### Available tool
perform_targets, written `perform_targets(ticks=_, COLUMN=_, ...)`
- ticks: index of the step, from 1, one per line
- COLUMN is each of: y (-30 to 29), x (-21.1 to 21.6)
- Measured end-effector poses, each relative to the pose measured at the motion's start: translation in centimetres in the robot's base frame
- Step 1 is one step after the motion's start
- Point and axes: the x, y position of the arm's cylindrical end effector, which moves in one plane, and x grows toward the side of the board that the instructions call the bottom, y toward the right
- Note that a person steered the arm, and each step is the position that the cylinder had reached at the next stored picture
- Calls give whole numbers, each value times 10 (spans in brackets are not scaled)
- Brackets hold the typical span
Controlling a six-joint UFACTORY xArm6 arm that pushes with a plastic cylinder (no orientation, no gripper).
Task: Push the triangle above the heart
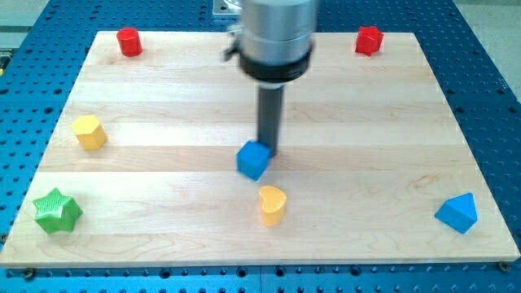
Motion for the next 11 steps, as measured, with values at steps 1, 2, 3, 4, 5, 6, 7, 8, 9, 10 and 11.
perform_targets(ticks=1, y=-3, x=24)
perform_targets(ticks=2, y=10, x=22)
perform_targets(ticks=3, y=106, x=-4)
perform_targets(ticks=4, y=257, x=3)
perform_targets(ticks=5, y=329, x=50)
perform_targets(ticks=6, y=313, x=70)
perform_targets(ticks=7, y=269, x=99)
perform_targets(ticks=8, y=249, x=102)
perform_targets(ticks=9, y=173, x=105)
perform_targets(ticks=10, y=135, x=84)
perform_targets(ticks=11, y=158, x=63)
